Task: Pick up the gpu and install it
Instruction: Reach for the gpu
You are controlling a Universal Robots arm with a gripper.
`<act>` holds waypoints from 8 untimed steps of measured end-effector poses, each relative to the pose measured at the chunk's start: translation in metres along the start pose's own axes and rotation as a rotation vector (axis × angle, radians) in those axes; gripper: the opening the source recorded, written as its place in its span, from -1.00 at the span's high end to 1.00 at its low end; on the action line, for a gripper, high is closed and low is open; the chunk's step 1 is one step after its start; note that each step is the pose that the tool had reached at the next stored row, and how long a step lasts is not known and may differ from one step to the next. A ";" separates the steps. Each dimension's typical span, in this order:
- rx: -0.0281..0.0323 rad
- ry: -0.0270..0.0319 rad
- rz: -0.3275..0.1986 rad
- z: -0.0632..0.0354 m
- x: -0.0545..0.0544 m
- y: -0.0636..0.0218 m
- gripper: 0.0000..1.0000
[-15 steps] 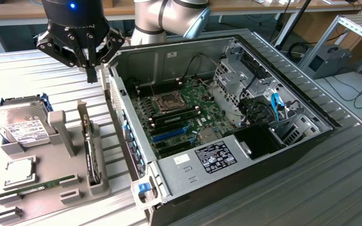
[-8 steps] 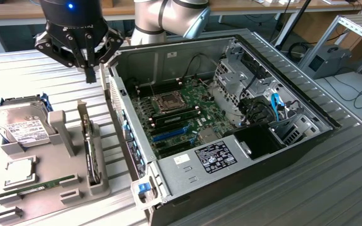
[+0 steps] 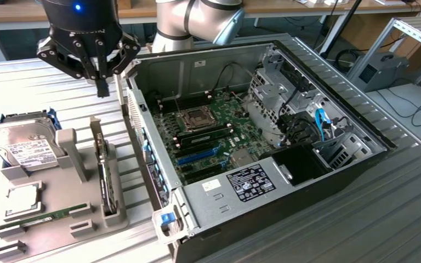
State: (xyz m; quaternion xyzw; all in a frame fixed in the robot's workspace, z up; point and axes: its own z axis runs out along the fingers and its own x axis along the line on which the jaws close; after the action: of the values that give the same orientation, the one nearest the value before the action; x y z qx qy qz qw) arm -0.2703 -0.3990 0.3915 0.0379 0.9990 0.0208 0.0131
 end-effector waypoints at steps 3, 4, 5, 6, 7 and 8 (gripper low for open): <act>0.0000 0.0000 0.000 0.0000 0.000 0.0000 0.79; 0.0000 0.0000 0.000 0.0000 0.001 0.0000 0.79; 0.0000 0.0000 0.000 0.0001 0.001 0.0000 0.79; 0.0000 0.0000 0.000 0.0001 0.001 -0.0001 0.79; 0.0000 -0.0001 0.000 0.0001 0.001 -0.0002 0.79; -0.0001 0.0000 0.000 0.0001 0.001 -0.0005 0.79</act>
State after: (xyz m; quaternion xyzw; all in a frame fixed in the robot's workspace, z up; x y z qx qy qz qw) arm -0.2711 -0.3994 0.3914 0.0379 0.9990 0.0209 0.0131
